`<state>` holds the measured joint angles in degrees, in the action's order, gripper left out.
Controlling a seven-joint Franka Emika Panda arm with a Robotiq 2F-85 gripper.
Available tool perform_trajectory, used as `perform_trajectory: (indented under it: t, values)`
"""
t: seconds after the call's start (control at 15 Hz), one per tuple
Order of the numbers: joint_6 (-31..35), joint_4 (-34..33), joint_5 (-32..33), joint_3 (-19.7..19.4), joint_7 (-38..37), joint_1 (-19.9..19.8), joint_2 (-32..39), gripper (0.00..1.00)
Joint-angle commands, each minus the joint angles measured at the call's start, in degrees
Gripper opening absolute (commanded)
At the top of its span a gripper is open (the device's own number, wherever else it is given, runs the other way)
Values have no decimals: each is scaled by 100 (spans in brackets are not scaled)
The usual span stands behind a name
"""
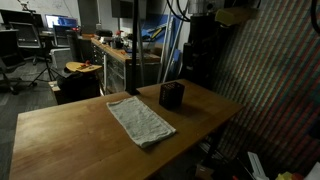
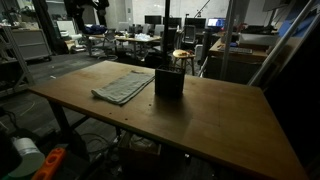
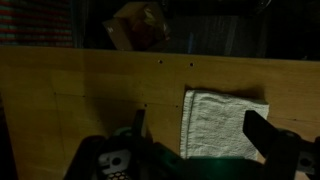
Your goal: Put the towel in the black holder
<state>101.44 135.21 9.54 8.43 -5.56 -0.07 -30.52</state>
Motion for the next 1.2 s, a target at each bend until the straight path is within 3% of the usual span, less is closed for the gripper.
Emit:
perform_trajectory:
  t: [0.0,0.47,1.13]
  values:
    - [-24,-15,46,-93,-46,116,14,100]
    - [133,-190,148,-53,-27,111,248,100]
    - [1657,-1660,18,-113,40,246,2630,100]
